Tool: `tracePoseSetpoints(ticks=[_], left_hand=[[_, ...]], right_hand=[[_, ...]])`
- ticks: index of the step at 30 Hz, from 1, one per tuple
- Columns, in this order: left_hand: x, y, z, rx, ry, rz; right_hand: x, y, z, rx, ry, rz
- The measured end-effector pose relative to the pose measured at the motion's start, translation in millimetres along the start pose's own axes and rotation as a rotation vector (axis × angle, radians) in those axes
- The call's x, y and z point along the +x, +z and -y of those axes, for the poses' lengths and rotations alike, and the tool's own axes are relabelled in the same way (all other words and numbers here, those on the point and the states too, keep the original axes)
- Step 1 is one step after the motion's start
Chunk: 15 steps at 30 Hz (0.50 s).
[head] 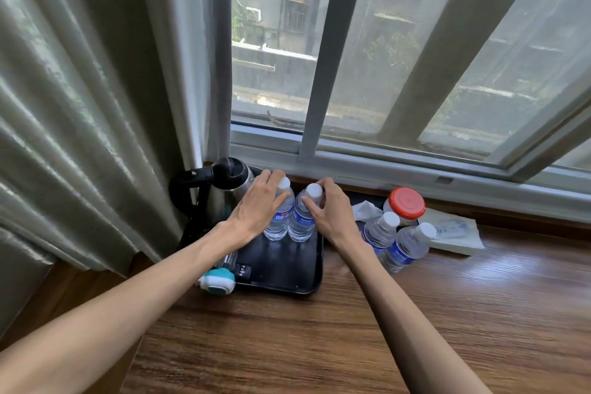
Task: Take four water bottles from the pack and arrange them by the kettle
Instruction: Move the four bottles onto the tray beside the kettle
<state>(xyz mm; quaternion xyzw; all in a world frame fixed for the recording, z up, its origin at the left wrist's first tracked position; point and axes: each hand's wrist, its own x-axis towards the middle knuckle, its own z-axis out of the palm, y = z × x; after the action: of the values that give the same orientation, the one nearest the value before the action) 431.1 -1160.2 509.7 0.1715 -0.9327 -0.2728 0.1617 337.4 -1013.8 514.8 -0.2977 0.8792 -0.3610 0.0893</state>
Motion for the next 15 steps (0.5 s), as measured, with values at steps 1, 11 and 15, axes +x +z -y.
tracePoseSetpoints(ticks=[1, 11, 15], left_hand=[[-1.1, 0.0, 0.2, -0.002, -0.012, 0.002], [-40.3, 1.7, -11.1, -0.091, -0.192, -0.145], [-68.6, 20.9, -43.1, -0.126, -0.043, -0.206]], right_hand=[[-0.5, 2.0, -1.3, 0.012, 0.012, 0.000], [-48.1, -8.0, -20.3, 0.156, 0.068, -0.066], [-86.4, -30.7, -42.3, 0.267, 0.077, -0.097]])
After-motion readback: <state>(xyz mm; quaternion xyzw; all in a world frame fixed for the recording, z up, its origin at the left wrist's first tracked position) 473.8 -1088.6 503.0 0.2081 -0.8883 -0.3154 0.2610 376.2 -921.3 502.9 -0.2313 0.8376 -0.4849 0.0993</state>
